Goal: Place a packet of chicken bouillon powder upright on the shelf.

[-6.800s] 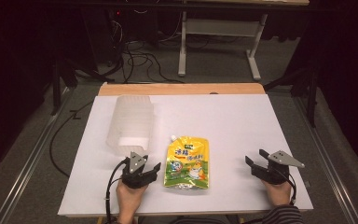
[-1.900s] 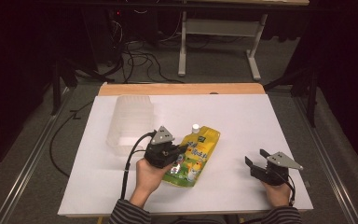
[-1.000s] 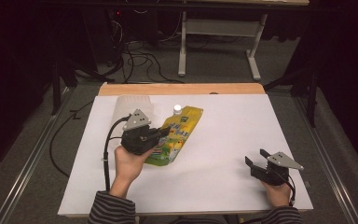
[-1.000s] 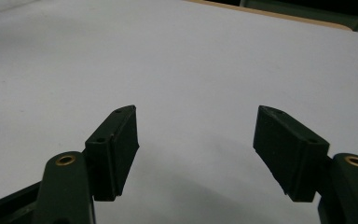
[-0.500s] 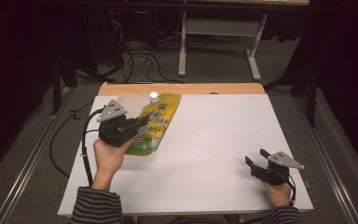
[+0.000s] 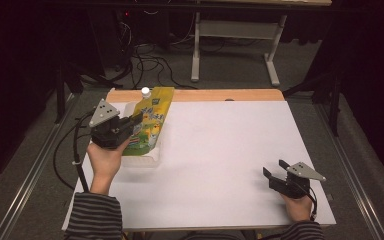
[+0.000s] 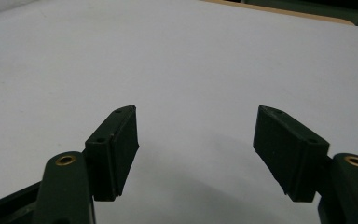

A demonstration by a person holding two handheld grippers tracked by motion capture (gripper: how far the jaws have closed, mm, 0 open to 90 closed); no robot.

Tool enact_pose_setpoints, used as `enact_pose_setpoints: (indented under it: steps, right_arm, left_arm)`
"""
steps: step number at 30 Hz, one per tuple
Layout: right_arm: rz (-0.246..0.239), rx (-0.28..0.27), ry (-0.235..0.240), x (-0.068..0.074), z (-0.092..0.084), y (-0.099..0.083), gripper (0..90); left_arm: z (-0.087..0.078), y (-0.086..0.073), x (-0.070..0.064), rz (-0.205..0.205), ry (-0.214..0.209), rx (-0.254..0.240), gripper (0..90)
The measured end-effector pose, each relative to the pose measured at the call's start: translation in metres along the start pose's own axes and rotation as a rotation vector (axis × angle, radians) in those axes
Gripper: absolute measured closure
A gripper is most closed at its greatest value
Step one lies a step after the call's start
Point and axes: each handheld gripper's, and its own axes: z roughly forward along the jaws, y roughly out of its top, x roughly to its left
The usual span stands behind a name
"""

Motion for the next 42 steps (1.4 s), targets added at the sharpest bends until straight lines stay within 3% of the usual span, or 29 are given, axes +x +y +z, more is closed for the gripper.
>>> enact_pose_setpoints:
  steps: [5,11,18,22,28,32,42]
  right_arm:
    - [0.002,-0.002,-0.002,0.000,0.000,0.000,31.4]
    - [0.001,-0.005,-0.004,0.001,-0.001,0.000,31.4]
    - [-0.014,0.002,-0.009,0.002,0.000,0.000,31.6]
    - [-0.015,0.004,-0.007,0.001,0.000,0.000,31.6]
    - [-0.017,0.001,-0.006,0.001,0.000,0.000,31.6]
    - [-0.021,0.006,-0.005,0.002,0.000,0.000,31.6]
    - [-0.024,0.006,-0.005,0.002,0.001,0.000,31.5]
  left_arm:
    - [0.013,-0.003,0.007,0.030,0.031,0.071,90.0]
    - [0.034,-0.007,0.011,0.058,0.028,0.132,90.0]
    - [0.063,-0.014,0.015,0.063,0.025,0.177,90.0]
    - [0.072,-0.017,0.015,0.071,0.023,0.177,90.0]
    - [0.073,-0.023,0.016,0.086,0.017,0.169,89.7]
    - [0.071,-0.026,0.020,0.073,0.003,0.228,88.7]
    - [0.063,-0.026,0.031,0.021,-0.027,0.303,86.7]
